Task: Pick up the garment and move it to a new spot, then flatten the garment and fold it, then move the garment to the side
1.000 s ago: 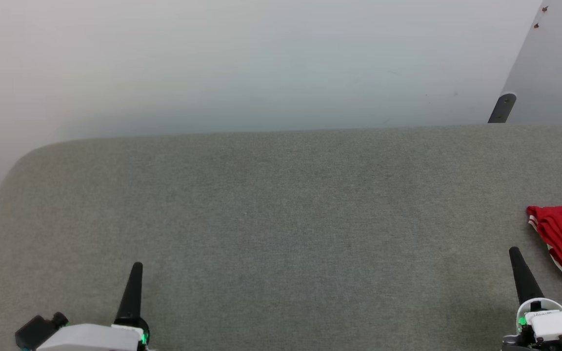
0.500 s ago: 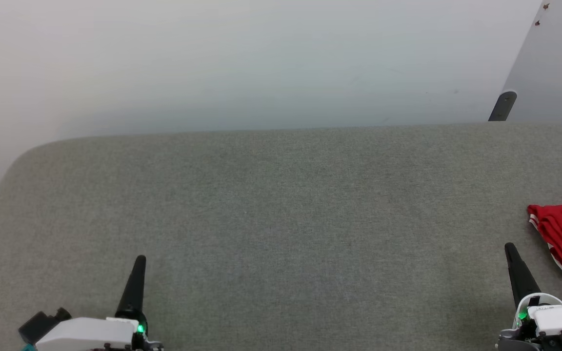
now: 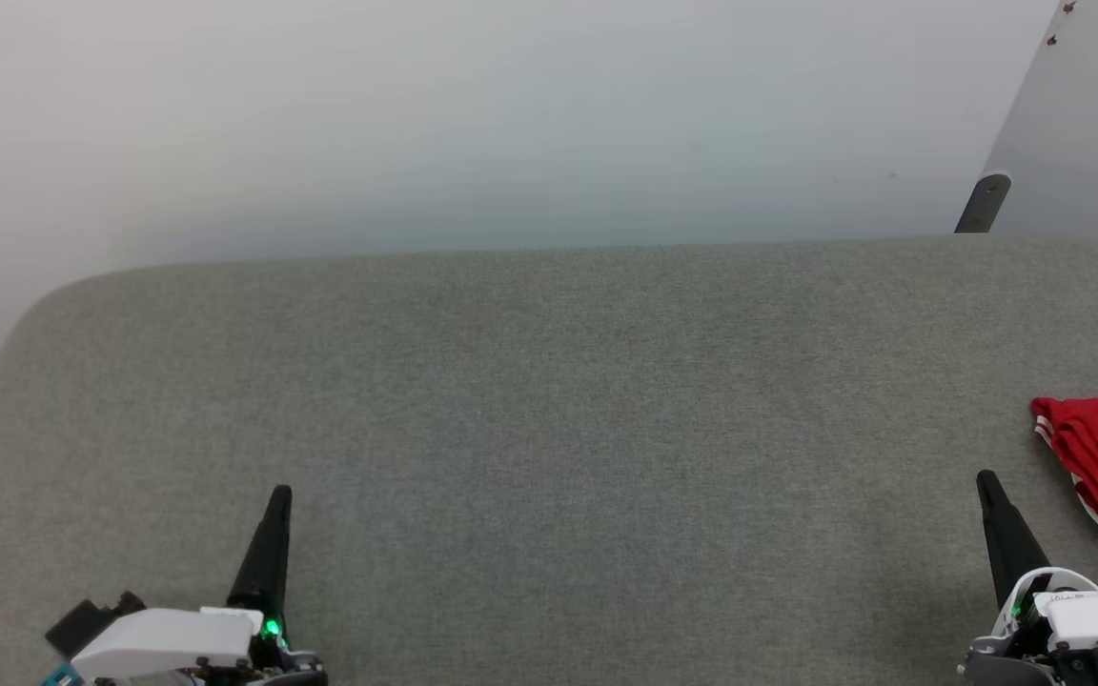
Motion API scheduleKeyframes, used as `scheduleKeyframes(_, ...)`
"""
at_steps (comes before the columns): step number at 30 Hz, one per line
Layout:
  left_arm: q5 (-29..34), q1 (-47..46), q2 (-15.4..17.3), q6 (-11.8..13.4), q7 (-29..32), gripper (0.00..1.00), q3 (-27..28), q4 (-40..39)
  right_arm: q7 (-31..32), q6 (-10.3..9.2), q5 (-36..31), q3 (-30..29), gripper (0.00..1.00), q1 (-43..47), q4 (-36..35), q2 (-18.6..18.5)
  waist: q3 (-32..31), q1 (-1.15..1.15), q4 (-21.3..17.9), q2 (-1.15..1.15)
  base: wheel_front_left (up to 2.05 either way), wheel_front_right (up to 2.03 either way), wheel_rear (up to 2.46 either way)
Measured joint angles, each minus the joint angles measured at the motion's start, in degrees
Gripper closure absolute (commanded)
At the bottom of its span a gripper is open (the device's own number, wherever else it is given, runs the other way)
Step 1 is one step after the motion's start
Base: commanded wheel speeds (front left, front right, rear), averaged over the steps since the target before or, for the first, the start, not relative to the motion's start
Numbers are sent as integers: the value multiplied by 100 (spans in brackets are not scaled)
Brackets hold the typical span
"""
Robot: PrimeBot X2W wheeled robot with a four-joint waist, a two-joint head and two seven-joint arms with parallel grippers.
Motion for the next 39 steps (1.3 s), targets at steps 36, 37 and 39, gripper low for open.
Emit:
scheduleKeyframes(36,-815,-165,-26,0,212,100,5,104,190,-2,678,-35,100,-131,93,98,49,0,-4,0,0,0,0)
scheduleKeyframes(37,-815,-165,-26,0,212,100,4,104,190,-2,678,-35,100,-131,93,98,49,0,-4,0,0,0,0)
scheduleKeyframes(39,-816,-166,-26,0,212,100,4,104,190,-2,678,-35,100,-131,93,98,49,0,-4,0,0,0,0)
